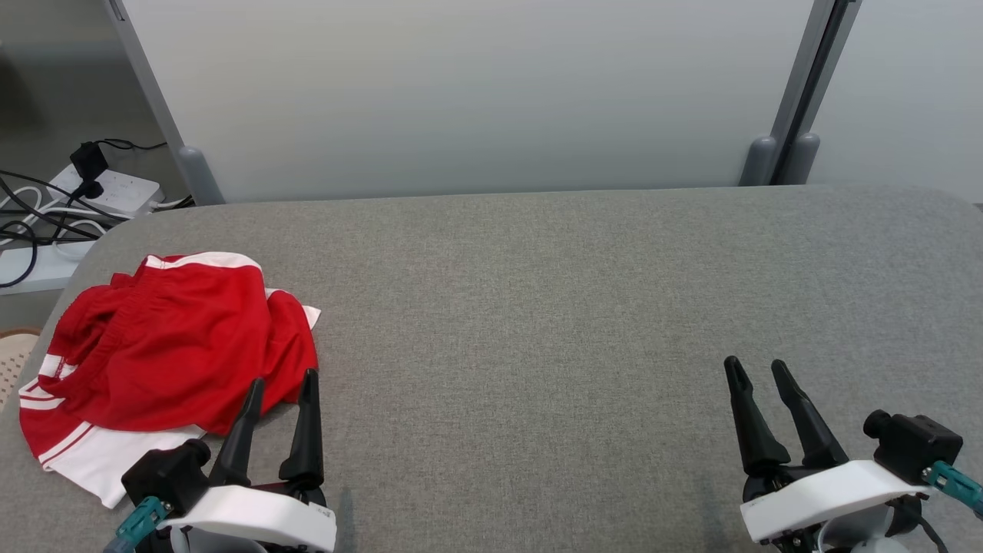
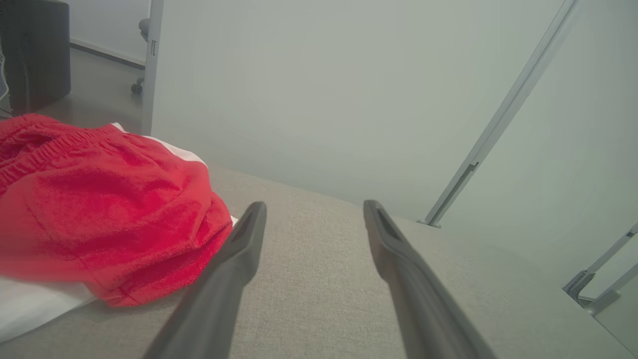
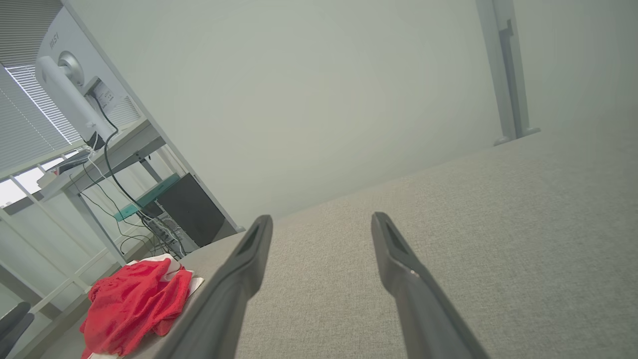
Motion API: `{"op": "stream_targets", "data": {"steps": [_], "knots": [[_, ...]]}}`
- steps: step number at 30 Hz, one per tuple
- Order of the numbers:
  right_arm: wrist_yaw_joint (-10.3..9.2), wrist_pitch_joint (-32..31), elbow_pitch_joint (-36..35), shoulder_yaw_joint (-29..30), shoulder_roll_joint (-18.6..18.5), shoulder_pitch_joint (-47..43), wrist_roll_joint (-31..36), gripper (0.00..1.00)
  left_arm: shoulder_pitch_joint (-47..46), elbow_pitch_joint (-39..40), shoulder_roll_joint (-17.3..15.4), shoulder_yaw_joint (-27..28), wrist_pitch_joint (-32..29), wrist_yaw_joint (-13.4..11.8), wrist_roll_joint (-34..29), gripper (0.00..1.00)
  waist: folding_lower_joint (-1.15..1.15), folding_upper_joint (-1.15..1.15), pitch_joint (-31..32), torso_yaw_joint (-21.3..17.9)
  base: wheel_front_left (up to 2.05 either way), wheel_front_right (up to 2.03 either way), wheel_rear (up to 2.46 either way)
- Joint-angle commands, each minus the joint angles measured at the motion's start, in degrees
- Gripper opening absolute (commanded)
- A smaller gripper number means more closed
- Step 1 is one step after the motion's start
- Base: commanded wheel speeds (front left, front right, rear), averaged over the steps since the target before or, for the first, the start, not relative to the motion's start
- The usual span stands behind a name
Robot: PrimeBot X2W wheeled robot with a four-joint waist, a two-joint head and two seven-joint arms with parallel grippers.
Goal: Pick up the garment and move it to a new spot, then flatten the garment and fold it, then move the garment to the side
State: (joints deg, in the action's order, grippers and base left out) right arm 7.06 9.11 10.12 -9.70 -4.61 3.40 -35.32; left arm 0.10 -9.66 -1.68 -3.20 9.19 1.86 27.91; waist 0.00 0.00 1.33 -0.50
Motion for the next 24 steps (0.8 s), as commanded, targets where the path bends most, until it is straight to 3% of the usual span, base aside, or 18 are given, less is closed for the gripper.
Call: {"op": "stream_targets", "data": {"steps": [1,24], "knots": [[0.36,1.1,-1.9,-1.2,-0.9,2.9,1.7,1.0,-3.6,2.1,-0.9,1.0,1.0,-0.6,-1.9,1.0,0.0,0.0,0.0,0.0,0.0,0.0,0.0],[0.42,4.9,-3.9,-5.0,-1.7,3.7,16.5,1.0,-4.4,2.1,-1.1,-0.4,4.8,-1.4,-17.6,1.0,0.0,0.0,0.8,0.2,0.0,0.0,0.0]]}}
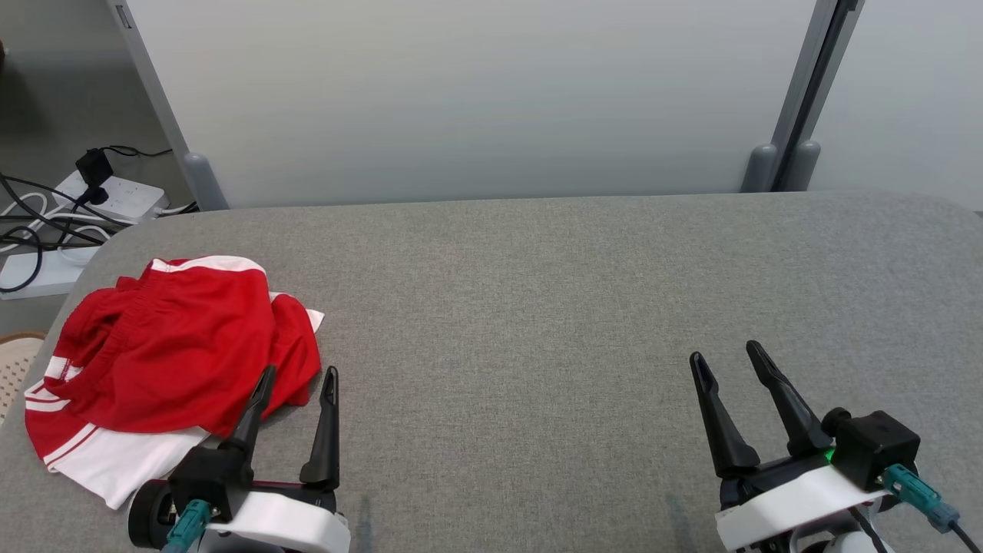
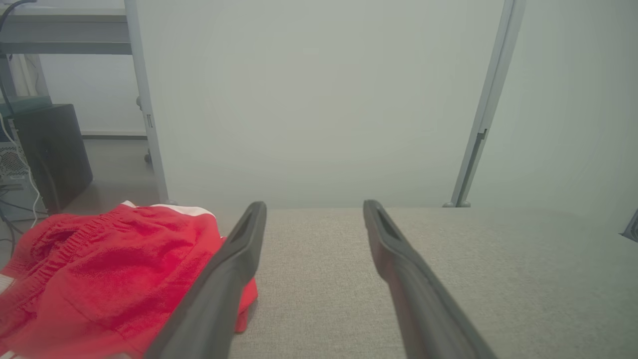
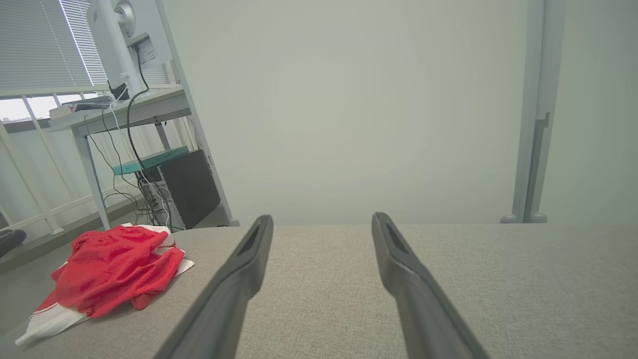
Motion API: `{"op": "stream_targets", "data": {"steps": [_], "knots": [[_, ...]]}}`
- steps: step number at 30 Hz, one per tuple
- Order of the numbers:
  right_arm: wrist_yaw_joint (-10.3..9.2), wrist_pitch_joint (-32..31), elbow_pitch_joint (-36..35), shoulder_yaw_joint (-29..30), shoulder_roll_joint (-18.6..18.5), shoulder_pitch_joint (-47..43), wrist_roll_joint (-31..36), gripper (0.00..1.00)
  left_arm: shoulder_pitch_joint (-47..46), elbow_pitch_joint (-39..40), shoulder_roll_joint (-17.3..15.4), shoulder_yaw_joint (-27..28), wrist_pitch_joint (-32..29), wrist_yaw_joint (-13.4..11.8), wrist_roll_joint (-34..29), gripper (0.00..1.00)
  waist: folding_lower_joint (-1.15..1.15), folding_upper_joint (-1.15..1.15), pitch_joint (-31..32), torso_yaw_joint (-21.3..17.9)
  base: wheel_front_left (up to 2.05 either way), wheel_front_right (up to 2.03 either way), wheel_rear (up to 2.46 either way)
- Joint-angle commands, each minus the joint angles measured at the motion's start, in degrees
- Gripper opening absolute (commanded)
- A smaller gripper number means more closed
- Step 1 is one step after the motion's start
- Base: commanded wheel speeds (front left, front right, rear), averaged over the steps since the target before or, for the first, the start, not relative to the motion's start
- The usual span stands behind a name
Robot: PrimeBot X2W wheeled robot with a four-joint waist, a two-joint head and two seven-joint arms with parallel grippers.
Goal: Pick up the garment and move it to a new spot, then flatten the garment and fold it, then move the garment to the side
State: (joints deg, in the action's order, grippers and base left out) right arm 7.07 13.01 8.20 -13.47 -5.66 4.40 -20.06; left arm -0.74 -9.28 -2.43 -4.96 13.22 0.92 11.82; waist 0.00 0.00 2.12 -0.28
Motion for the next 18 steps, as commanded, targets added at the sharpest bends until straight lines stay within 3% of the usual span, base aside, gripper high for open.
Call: {"op": "stream_targets", "data": {"steps": [1,6,18], "knots": [[0.41,1.2,-2.1,-1.4,-0.6,2.7,1.9,1.0,-3.6,1.8,-0.4,1.3,1.0,-0.5,-2.1,1.0,0.0,0.0,0.0,0.0,0.0,0.0,0.0],[0.42,2.0,-2.6,-2.0,-0.8,2.7,4.7,1.0,-3.7,2.1,-0.4,0.8,1.8,-0.9,-5.3,1.0,0.0,0.0,0.2,0.0,0.0,0.0,0.0],[0.42,2.0,-2.4,-0.8,-0.6,2.0,4.6,1.0,-3.6,1.8,-0.4,1.3,1.8,-1.3,-4.9,1.0,0.0,0.0,0.4,-0.2,0.0,0.0,0.0]]}}
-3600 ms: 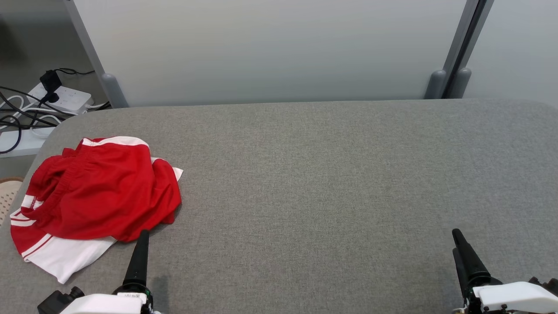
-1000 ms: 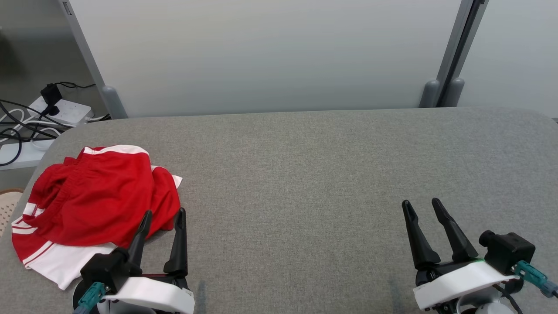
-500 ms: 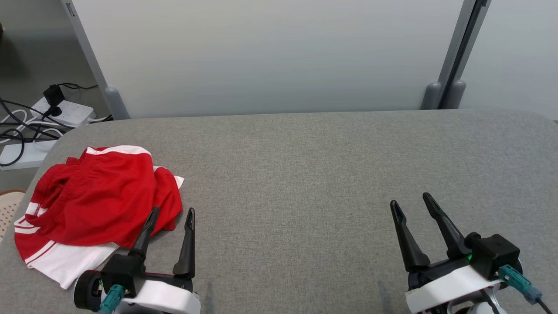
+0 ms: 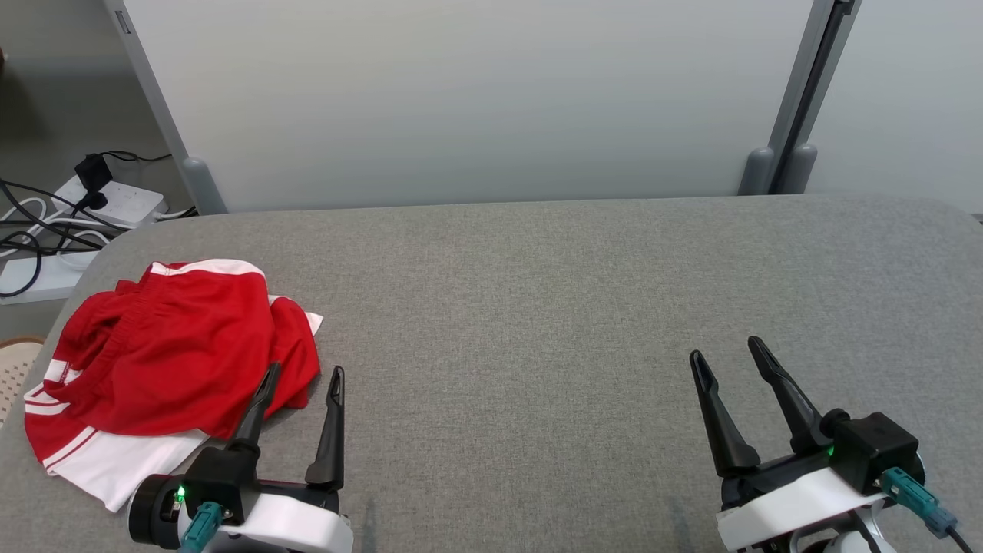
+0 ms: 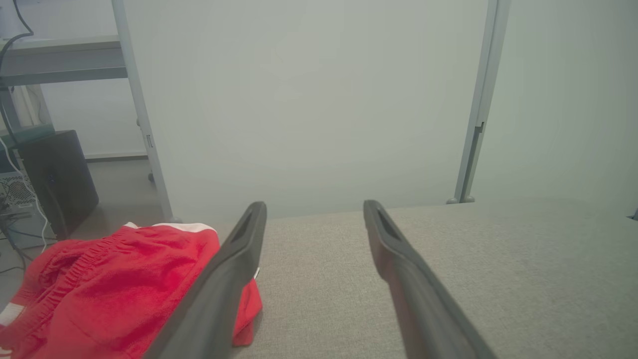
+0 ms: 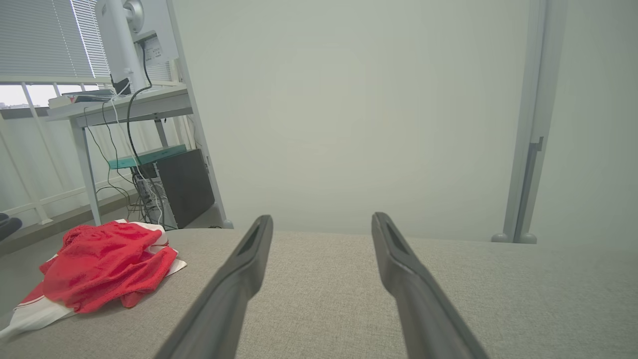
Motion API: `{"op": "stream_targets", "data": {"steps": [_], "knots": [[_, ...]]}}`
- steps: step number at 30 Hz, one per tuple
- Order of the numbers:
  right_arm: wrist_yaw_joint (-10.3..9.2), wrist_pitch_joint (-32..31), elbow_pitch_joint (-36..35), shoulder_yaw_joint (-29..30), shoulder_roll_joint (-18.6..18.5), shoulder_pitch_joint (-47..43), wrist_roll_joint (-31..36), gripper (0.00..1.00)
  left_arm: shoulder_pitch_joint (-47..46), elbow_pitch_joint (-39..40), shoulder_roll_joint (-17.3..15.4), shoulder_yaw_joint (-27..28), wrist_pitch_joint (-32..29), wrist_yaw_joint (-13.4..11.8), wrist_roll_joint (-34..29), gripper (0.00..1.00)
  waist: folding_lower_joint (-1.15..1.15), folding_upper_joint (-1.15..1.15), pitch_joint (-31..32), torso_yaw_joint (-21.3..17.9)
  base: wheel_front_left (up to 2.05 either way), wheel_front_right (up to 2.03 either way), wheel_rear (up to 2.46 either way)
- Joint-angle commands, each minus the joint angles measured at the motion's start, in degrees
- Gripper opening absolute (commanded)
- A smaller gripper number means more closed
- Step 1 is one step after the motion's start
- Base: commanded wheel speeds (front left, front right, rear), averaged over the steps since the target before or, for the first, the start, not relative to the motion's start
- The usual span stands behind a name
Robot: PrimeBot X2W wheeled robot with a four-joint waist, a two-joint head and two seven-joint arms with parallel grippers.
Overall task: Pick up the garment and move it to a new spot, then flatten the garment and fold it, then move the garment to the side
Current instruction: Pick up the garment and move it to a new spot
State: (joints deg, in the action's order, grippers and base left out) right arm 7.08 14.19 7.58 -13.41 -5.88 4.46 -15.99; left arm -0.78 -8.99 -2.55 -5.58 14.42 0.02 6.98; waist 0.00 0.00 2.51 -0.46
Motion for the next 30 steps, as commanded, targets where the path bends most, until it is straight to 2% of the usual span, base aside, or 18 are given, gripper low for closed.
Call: {"op": "stream_targets", "data": {"steps": [1,13,30], "knots": [[0.41,0.8,-1.7,-0.9,-0.4,2.0,0.6,1.0,-3.5,1.6,-0.3,2.0,0.6,-0.4,-0.1,1.0,0.0,0.0,0.0,0.0,0.0,0.0,0.0],[0.41,0.8,-1.8,-0.2,-0.2,1.2,0.4,1.0,-3.7,1.7,-0.3,2.4,0.6,-0.9,0.5,1.0,0.0,0.0,0.0,2.4,0.0,0.0,0.0],[0.41,0.8,-2.1,-0.7,-0.3,1.4,0.3,1.0,-3.4,2.5,-0.3,3.4,0.6,-1.5,-0.2,1.0,0.0,0.0,-0.7,11.4,0.0,0.0,0.0]]}}
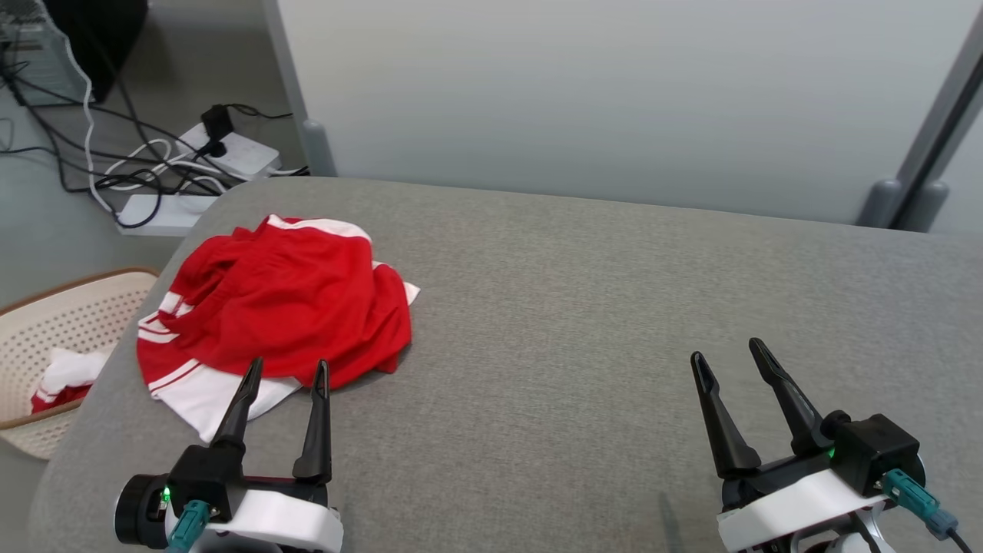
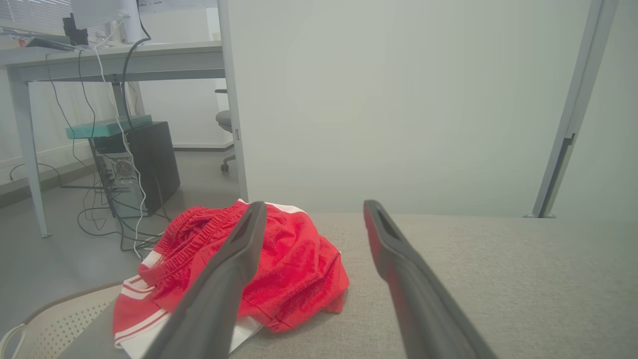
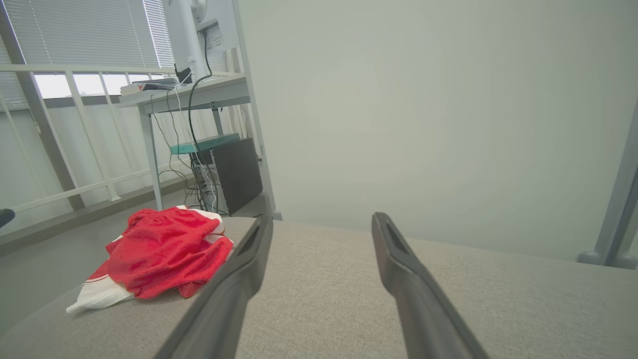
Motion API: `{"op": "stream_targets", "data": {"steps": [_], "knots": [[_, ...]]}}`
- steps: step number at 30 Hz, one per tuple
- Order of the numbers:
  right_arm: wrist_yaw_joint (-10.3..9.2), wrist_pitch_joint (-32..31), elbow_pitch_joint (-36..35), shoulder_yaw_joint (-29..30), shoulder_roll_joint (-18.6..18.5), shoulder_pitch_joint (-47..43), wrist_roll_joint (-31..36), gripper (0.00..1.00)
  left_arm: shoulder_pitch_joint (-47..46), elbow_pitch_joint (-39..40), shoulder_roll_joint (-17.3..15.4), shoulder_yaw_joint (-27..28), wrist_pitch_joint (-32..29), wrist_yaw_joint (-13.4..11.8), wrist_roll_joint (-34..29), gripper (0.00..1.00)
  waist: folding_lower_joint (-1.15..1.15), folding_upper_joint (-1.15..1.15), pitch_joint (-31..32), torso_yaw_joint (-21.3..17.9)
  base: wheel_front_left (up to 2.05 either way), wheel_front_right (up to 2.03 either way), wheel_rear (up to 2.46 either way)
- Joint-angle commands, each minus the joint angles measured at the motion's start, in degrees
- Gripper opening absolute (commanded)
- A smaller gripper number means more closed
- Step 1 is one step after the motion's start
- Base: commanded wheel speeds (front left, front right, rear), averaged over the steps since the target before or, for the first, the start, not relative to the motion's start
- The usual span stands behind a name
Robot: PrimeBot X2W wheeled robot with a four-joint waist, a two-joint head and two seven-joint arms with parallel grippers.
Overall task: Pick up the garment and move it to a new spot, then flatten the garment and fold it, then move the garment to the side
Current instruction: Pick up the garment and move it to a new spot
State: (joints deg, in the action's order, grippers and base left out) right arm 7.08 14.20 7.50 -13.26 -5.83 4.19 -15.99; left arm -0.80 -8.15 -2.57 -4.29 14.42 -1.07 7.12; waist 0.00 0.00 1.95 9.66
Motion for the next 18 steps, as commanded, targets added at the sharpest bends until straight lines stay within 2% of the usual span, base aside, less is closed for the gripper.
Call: {"op": "stream_targets", "data": {"steps": [1,13,18], "knots": [[0.41,0.8,-2.0,-0.9,-0.3,1.7,0.2,1.0,-3.4,1.6,-0.3,2.1,0.6,-0.4,-0.3,1.0,0.0,0.0,-0.2,1.8,0.0,0.0,0.0],[0.41,0.8,-2.1,-0.6,-0.2,1.5,0.2,1.0,-3.5,1.6,-0.3,2.8,0.6,-0.6,-0.2,1.0,0.0,0.0,-0.2,7.0,0.0,0.0,0.0],[0.41,0.8,-2.2,-0.8,-0.1,1.7,0.2,1.0,-3.4,1.6,-0.3,3.1,0.6,-0.6,-0.5,1.0,0.0,0.0,-0.3,8.0,0.0,0.0,0.0]]}}
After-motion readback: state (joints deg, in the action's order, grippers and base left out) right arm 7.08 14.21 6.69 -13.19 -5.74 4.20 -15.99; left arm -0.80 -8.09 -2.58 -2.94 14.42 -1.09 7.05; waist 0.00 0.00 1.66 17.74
